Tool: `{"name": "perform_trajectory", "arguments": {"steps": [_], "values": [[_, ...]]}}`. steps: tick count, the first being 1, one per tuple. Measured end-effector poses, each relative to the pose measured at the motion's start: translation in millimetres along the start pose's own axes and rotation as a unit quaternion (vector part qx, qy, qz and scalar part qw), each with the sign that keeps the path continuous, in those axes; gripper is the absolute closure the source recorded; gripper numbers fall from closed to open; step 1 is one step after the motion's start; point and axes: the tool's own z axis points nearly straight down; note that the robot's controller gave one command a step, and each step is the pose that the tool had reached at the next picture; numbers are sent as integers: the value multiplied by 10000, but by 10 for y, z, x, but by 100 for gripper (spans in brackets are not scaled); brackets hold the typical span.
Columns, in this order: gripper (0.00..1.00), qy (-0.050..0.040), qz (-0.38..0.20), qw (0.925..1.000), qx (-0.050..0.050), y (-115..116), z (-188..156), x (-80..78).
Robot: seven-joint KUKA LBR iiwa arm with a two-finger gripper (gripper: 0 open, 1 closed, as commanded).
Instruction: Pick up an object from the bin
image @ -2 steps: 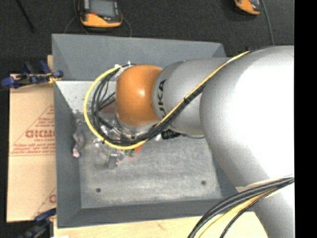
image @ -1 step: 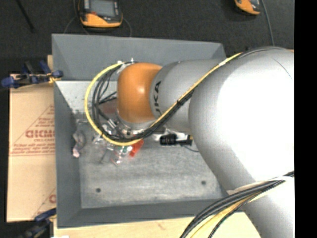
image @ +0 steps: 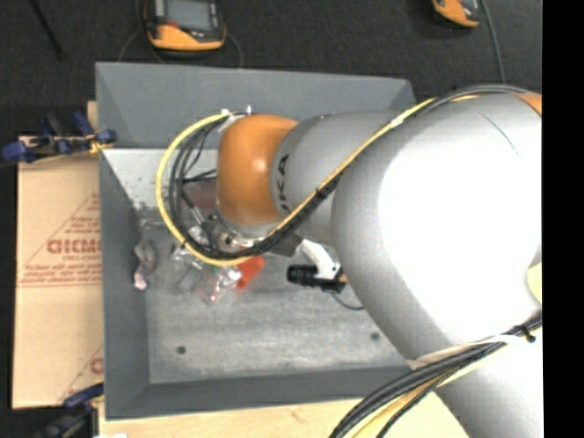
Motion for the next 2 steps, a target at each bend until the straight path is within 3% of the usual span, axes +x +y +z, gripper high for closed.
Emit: {"name": "perform_trajectory", "arguments": {"steps": [1, 2], "values": [[0, 19, -6, 10000, 26, 25, -38, -25], [0, 32, 1075, 9942, 42, -35, 17, -35]]}}
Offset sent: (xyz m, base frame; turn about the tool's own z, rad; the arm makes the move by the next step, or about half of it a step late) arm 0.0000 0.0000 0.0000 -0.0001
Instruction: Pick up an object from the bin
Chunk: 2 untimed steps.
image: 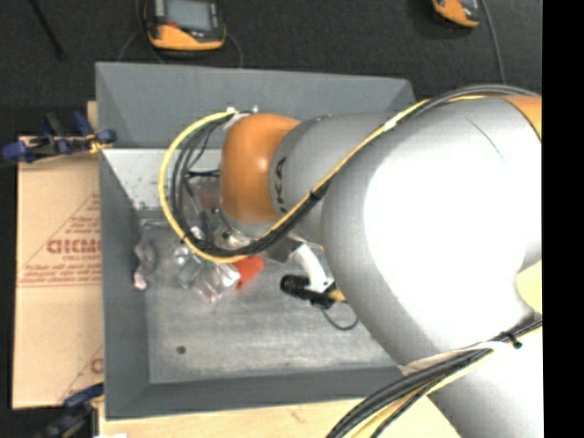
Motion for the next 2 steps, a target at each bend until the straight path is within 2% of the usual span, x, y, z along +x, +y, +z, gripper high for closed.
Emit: {"name": "perform_trajectory", "arguments": {"steps": [1, 2], "values": [[100, -2, -2, 10000, -14, 9, -18, 3], [100, 4, -34, 10000, 37, 16, -434, -12]]}}
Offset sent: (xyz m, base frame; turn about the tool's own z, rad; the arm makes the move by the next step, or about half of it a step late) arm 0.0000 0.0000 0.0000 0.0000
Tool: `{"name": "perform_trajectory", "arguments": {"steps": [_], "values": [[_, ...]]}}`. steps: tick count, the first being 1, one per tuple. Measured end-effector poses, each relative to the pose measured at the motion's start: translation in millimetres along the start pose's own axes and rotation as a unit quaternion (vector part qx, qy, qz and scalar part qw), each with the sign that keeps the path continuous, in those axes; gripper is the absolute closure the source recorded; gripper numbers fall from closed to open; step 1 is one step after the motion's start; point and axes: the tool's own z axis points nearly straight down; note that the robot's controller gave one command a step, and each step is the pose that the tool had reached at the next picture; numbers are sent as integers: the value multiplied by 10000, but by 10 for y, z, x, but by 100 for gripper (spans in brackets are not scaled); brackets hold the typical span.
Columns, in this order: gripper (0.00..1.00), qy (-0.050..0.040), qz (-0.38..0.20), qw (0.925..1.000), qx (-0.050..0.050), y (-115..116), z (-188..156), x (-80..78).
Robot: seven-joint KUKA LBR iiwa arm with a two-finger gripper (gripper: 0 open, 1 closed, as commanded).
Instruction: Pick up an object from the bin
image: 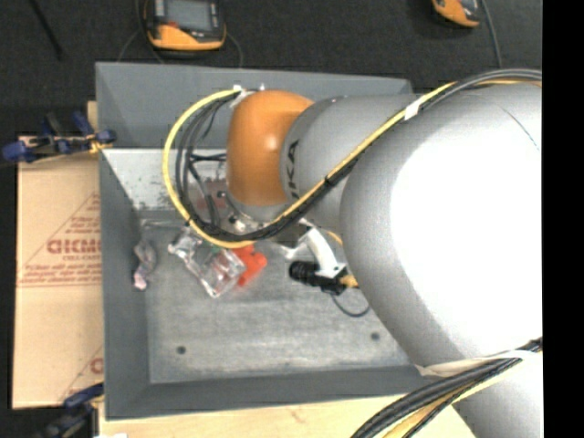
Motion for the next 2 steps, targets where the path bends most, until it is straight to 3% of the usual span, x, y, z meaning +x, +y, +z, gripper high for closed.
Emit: {"name": "perform_trajectory", "arguments": {"steps": [2], "values": [[100, 4, -21, 10000, 7, -9, -328, -20]]}}
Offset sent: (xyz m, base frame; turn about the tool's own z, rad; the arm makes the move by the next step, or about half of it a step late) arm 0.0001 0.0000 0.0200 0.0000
